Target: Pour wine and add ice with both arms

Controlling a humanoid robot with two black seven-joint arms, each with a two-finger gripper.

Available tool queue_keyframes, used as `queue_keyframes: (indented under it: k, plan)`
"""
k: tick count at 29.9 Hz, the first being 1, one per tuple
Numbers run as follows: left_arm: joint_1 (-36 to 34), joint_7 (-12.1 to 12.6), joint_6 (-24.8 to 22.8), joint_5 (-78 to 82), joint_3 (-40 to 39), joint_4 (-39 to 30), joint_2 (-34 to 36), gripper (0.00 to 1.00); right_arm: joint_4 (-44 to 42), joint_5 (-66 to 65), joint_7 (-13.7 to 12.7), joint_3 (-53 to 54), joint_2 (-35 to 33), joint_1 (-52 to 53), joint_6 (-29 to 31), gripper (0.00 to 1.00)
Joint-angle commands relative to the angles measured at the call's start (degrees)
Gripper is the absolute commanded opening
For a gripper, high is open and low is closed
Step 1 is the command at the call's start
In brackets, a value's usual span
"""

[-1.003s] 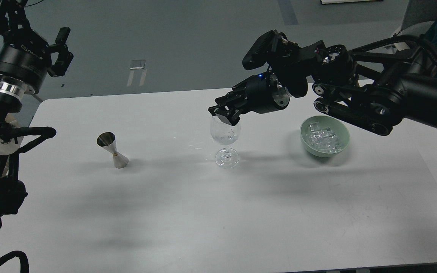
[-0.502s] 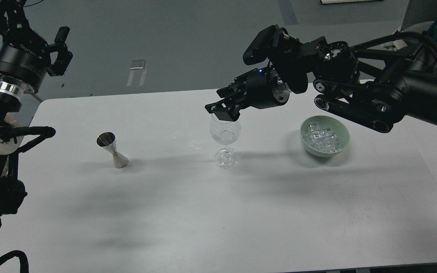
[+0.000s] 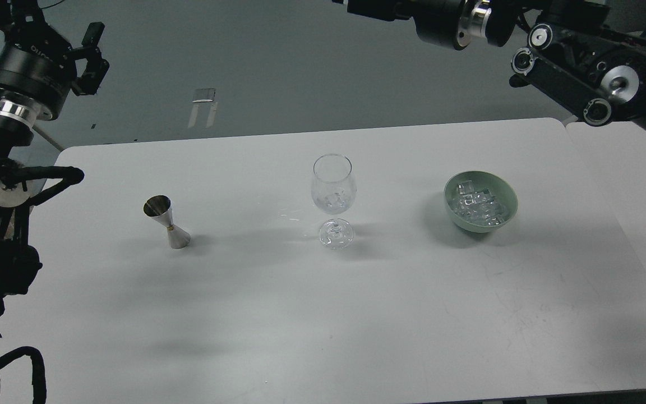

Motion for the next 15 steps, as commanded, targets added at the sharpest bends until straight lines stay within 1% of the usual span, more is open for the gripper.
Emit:
queue_keyframes:
  k: [1,2,3,5,7,9,12,15]
  plan:
    - [-5.1,0.1,-0.9,-0.6,3.5,5.4,0.2,0.98,-4.9,9.1,0.0,2.9,1.6,-0.6,-1.8,1.00]
    - [-6.8,0.0,-0.9,-0.6,4.0,7.8,0.2,0.98,-6.2,12.9,0.0,3.4,2.7,-0.5,-1.6,1.00]
    - [-8.3,0.7,-1.0,-0.7,4.2,10.4,0.2,0.98,-7.2,16.5,-0.1,3.6,3.1,-0.6,-2.2,1.00]
    - [-9.6,0.8,-1.1,-0.6,4.4,13.1,0.0,0.98,-8.3,20.0,-0.1,3.7,3.2,-0.8,-2.2,1.00]
    - [-10.9,0.8,-2.1,-0.6,5.4,16.0,-0.2,0.98,-10.1,26.2,-0.1,4.1,3.5,-2.0,-2.3,1.00]
    - [-11.1,0.8,-5.0,-0.5,8.5,19.3,-0.2,0.98,-10.5,35.6,0.6,5.9,4.5,-4.8,-3.1,1.00]
    - [-11.7,0.4,-8.6,-0.7,10.9,23.1,-0.4,0.98,-10.6,41.8,0.5,9.7,5.4,-7.5,-4.8,1.00]
    - [-13.3,-0.1,-9.2,-0.7,11.3,25.4,-1.7,0.98,-10.7,44.8,0.4,13.9,5.6,-9.5,-4.9,1.00]
